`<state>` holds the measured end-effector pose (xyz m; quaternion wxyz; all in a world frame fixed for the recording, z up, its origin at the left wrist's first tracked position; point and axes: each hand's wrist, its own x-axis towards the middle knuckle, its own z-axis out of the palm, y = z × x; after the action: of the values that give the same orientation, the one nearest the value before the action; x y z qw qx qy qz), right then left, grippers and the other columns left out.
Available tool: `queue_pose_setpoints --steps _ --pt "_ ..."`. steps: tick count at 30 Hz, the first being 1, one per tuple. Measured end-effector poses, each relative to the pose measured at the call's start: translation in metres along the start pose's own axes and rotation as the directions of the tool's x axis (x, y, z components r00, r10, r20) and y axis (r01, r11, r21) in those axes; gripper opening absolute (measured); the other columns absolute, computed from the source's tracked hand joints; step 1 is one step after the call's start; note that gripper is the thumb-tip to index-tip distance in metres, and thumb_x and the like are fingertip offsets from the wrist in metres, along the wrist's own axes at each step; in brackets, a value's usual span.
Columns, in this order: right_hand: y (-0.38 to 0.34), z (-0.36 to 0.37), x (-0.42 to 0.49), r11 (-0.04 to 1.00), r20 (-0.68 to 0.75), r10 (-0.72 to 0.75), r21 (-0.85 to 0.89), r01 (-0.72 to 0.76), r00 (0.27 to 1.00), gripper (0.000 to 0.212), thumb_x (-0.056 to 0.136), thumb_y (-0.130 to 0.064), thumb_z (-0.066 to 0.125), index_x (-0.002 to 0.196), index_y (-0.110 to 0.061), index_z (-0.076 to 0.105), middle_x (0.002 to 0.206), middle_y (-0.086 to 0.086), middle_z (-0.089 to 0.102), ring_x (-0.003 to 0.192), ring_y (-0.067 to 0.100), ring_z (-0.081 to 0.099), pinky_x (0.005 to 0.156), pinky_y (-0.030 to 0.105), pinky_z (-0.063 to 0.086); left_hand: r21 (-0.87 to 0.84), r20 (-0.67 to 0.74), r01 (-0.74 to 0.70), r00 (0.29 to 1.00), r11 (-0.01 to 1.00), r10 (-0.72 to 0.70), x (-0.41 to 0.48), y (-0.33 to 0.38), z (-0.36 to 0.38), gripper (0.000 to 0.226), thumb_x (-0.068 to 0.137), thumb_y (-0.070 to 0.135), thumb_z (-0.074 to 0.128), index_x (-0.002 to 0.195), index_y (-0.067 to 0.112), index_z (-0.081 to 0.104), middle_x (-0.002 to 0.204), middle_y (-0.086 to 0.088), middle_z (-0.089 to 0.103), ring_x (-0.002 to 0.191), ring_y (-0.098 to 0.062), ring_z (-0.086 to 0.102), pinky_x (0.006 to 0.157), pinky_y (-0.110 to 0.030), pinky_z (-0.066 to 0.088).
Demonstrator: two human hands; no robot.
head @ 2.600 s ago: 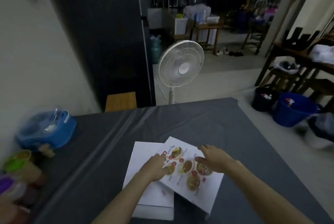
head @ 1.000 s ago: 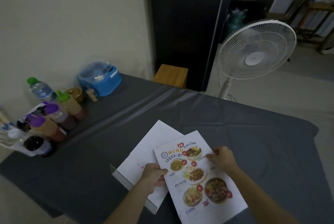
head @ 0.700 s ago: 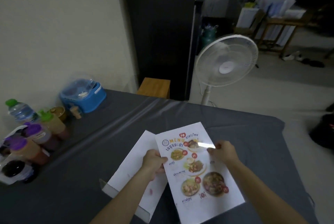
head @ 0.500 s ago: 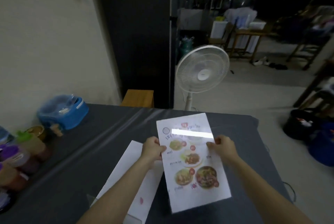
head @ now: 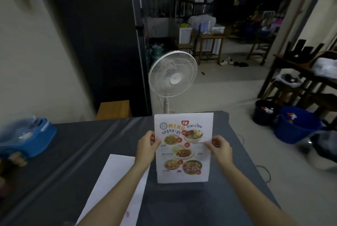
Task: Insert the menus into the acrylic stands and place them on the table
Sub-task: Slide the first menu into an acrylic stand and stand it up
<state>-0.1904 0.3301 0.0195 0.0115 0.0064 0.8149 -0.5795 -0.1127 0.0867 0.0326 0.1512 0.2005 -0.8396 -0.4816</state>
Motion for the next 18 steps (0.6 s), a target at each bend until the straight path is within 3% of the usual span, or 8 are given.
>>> queue_pose_setpoints --steps 5,14,18 --pt "0.006 0.005 0.005 0.999 0.021 0.007 0.037 -0.008 1.0 0.012 0.082 -0.008 0.07 0.086 -0.001 0.061 0.077 -0.002 0.063 0.071 0.011 0.06 0.057 0.019 0.045 -0.03 -0.007 0.025 1.0 0.999 -0.025 0.0 -0.011 0.003 0.01 0.089 0.009 0.064 0.091 0.002 0.058 0.086 -0.003 0.066 0.077 -0.012 0.063 0.061 -0.018 0.05" --pt "0.024 0.011 0.019 0.996 0.038 0.049 0.076 -0.052 0.998 0.013 0.082 -0.012 0.07 0.089 -0.005 0.062 0.089 0.008 0.068 0.084 0.023 0.066 0.075 0.039 0.057 -0.03 -0.005 0.044 0.999 0.999 -0.044 0.003 -0.016 0.012 0.009 0.09 0.01 0.063 0.094 0.003 0.058 0.086 0.003 0.065 0.078 -0.006 0.063 0.06 -0.015 0.049" --pt "0.027 0.011 0.02 0.997 0.061 0.047 0.064 -0.051 0.997 0.012 0.082 -0.013 0.07 0.086 -0.009 0.061 0.091 0.009 0.069 0.084 0.023 0.066 0.076 0.04 0.058 -0.046 -0.03 0.047 0.998 0.998 -0.048 -0.003 -0.019 0.015 0.008 0.091 0.011 0.062 0.094 0.005 0.058 0.088 0.002 0.066 0.08 -0.007 0.064 0.061 -0.015 0.051"
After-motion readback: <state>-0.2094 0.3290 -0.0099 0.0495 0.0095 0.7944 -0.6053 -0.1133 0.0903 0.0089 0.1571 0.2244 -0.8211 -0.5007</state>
